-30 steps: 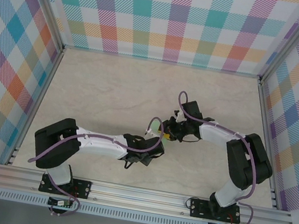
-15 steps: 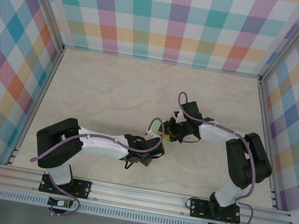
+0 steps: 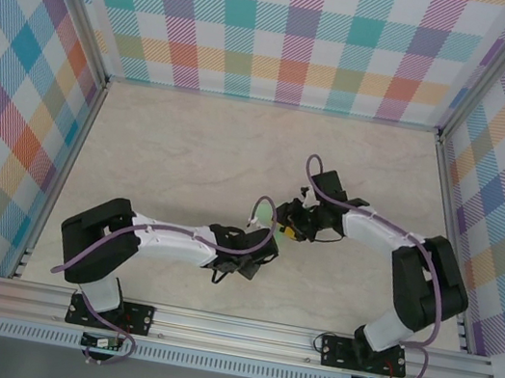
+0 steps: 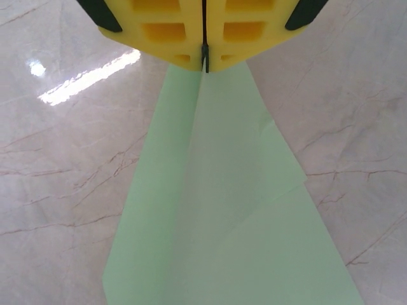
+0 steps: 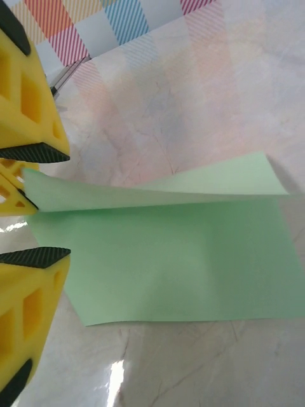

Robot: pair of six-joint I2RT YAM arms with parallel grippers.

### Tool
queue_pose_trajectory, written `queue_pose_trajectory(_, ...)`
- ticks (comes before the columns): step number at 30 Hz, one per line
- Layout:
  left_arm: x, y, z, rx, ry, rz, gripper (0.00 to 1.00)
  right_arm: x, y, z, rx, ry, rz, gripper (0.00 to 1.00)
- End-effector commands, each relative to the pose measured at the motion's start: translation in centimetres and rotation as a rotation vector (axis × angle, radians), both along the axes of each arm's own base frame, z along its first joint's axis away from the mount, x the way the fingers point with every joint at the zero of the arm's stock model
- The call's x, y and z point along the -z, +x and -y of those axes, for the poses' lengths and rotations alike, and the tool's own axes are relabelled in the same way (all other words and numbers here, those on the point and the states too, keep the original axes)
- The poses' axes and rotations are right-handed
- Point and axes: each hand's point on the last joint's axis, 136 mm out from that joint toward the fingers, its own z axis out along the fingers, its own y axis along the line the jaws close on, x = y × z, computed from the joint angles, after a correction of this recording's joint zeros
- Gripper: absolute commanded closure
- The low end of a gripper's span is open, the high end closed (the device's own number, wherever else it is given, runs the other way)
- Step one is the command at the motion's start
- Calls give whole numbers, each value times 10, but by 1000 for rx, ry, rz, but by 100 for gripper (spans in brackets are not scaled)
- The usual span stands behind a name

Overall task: Fold a paper plane with a square sheet of paper (pick it up from the middle)
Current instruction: Fourth fold the wing at the center of the table.

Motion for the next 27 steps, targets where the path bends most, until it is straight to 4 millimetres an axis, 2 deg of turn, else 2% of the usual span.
queue_pose_trajectory(1, -9, 5, 12, 16, -98, -20, 94, -10, -6, 19, 26, -51, 56, 55)
queue_pose_trajectory(6, -7, 6, 14, 17, -187, -89, 94, -20, -18, 27, 44, -26, 106, 54)
queue_pose_trajectory(11, -7, 6, 14, 4, -284, -144, 93, -20, -31, 27, 35, 19, 114, 56)
queue_pose_trajectory(18, -10, 8, 9, -19, -395, -187, 93, -17, -40, 17, 6, 68, 113, 63)
queue_pose_trajectory(27, -7, 9, 4, -51, -493, -237, 93, -15, -38, -7, -34, 86, 113, 69)
